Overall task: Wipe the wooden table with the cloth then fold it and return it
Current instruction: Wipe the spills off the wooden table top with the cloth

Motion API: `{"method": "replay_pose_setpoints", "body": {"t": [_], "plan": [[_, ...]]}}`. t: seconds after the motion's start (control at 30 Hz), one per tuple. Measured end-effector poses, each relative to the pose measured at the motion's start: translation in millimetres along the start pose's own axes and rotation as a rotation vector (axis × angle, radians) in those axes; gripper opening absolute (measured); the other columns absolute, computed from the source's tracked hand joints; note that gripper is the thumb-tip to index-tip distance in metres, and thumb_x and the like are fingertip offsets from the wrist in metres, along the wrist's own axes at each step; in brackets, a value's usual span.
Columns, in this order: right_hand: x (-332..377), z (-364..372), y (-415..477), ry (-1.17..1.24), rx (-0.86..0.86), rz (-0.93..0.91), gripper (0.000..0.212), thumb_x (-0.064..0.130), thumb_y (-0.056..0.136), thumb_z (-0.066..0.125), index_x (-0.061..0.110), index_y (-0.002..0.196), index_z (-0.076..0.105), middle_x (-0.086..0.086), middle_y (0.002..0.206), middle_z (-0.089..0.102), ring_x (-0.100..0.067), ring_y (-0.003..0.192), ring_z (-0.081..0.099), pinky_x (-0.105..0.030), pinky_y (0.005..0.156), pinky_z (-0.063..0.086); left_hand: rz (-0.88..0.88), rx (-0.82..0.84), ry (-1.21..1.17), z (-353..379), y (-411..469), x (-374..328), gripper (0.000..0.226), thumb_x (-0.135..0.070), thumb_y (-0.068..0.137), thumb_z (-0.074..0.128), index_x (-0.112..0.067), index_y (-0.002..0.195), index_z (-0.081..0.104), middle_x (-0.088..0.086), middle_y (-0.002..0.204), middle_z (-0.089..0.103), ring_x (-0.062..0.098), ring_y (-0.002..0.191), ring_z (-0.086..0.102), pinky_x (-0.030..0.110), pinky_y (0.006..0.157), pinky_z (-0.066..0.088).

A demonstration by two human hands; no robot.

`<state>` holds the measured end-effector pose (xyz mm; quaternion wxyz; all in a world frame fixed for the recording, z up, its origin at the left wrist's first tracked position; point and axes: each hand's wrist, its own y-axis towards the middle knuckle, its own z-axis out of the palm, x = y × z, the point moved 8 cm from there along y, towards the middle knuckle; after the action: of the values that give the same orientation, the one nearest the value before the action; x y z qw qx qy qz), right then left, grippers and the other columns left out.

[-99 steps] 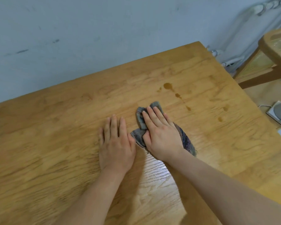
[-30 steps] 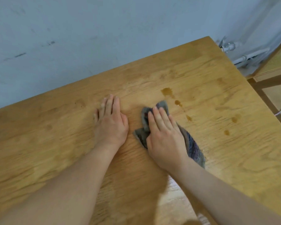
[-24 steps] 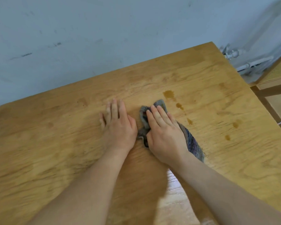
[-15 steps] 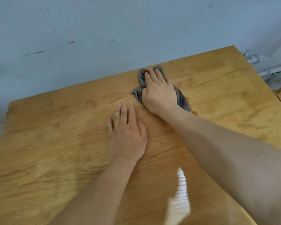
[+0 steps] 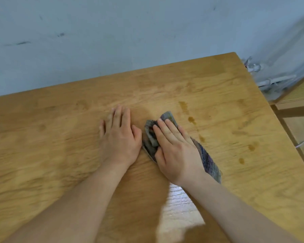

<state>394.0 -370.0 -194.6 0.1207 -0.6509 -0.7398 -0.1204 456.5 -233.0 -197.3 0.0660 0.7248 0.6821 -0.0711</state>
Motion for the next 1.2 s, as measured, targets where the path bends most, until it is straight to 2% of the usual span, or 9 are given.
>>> {"method": "replay_pose_setpoints", "body": {"t": [0.13,0.23,0.43,0.57,0.67,0.77,0.87,1.03,1.2], "plan": [[-12,-9,19,0.02,-0.038,0.077,0.058,0.03,0.09,0.031,0.015,0.145,0.045,-0.002,0.154,0.037,-0.015,0.145,0.027,-0.042,0.12,0.021,0.002,0.002,-0.007,-1,2,-1,0.056,-0.034,0.094,0.03,-0.019,0.148,0.025,0.003,0.158,0.02,0.018,0.146,0.01,0.045,0.118,0.011],[-16,-4,33,0.012,-0.016,0.191,0.058,0.03,0.096,0.031,0.016,0.152,0.028,0.0,0.161,0.02,-0.015,0.15,0.011,-0.038,0.122,0.004,0.011,-0.01,-0.018,-1,0,-1,0.053,-0.032,0.095,0.032,-0.02,0.147,0.03,0.004,0.157,0.024,0.02,0.146,0.013,0.046,0.118,0.012],[-33,-18,-41,-0.001,-0.045,0.037,0.055,0.029,0.087,0.037,0.013,0.136,0.056,-0.002,0.147,0.048,-0.017,0.14,0.037,-0.034,0.118,0.019,0.051,-0.008,-0.051,-2,-10,-4,0.05,-0.026,0.097,0.032,-0.016,0.146,0.034,0.01,0.155,0.027,0.025,0.145,0.018,0.047,0.117,0.012],[-95,-41,-64,-0.039,-0.141,0.329,0.059,0.034,0.089,0.031,0.013,0.14,0.051,-0.004,0.151,0.043,-0.02,0.143,0.034,-0.037,0.118,0.019,0.02,0.027,-0.027,0,-42,-22,0.053,-0.028,0.098,0.028,-0.012,0.148,0.027,0.011,0.157,0.023,0.026,0.145,0.014,0.047,0.118,0.011],[-74,-30,-62,-0.065,-0.149,0.49,0.065,0.036,0.09,0.023,0.013,0.149,0.038,-0.007,0.157,0.032,-0.023,0.147,0.023,-0.044,0.12,0.015,0.065,0.073,-0.005,8,-79,-54,0.059,-0.036,0.096,0.02,-0.011,0.15,0.021,0.01,0.158,0.017,0.026,0.146,0.01,0.047,0.117,0.008],[-30,-6,-56,-0.003,0.002,0.268,0.065,0.037,0.092,0.017,0.018,0.153,0.028,-0.002,0.161,0.02,-0.019,0.15,0.011,-0.04,0.121,0.005,0.104,0.091,0.024,16,-93,-67,0.062,-0.04,0.093,0.017,-0.012,0.149,0.025,0.011,0.157,0.023,0.026,0.145,0.015,0.05,0.115,0.015],[-52,-22,-67,-0.036,-0.037,0.156,0.061,0.037,0.091,0.025,0.02,0.148,0.04,0.001,0.156,0.033,-0.015,0.147,0.023,-0.041,0.121,0.016,0.096,0.087,0.022,15,-93,-64,0.062,-0.04,0.093,0.02,-0.014,0.149,0.023,0.009,0.158,0.021,0.025,0.146,0.013,0.049,0.116,0.014],[-142,-52,-84,-0.12,-0.105,0.514,0.061,0.039,0.093,0.028,0.021,0.152,0.031,0.001,0.16,0.024,-0.017,0.149,0.016,-0.042,0.121,0.011,0.109,0.117,-0.025,12,-96,-69,0.059,-0.039,0.098,0.021,-0.017,0.152,0.01,0.006,0.161,0.005,0.021,0.148,-0.002,0.046,0.119,0.004],[-123,-45,-84,-0.107,-0.184,0.741,0.061,0.035,0.094,0.031,0.017,0.153,0.027,-0.006,0.161,0.022,-0.025,0.149,0.015,-0.046,0.12,0.01,0.104,0.097,-0.054,12,-95,-69,0.059,-0.037,0.097,0.022,-0.015,0.152,0.013,0.009,0.16,0.008,0.023,0.147,0.001,0.046,0.119,0.003]]}}
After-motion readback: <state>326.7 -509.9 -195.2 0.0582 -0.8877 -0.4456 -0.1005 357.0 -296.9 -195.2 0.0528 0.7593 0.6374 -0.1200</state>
